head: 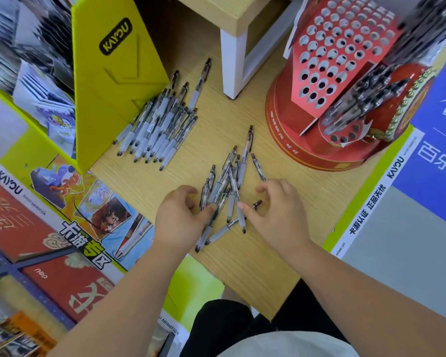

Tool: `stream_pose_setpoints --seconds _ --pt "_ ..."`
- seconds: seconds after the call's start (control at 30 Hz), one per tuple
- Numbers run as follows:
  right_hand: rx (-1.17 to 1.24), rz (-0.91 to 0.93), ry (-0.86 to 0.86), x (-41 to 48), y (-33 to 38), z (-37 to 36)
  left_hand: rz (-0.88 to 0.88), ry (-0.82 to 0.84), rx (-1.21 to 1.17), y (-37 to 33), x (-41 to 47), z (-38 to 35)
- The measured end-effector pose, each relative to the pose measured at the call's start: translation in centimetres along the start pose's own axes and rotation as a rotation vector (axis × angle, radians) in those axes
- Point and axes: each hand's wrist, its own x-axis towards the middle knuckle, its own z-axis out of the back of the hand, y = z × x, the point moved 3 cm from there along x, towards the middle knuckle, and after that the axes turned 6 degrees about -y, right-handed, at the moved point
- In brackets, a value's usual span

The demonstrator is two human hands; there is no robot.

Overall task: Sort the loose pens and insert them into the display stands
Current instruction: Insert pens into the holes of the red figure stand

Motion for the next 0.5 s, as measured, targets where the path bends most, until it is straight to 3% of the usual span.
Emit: stream_pose_setpoints --seconds 0.2,0.5 --pt "0.057 -0.201 0.019 -1.5 -0.3 -0.3 -0.074 0.085 0.065 1.1 -1.4 -0.2" --pt "0.016 -0.310 -0.044 -0.9 -2.8 1.2 -0.131 0.100 0.064 -0.2 0.1 -0.8"
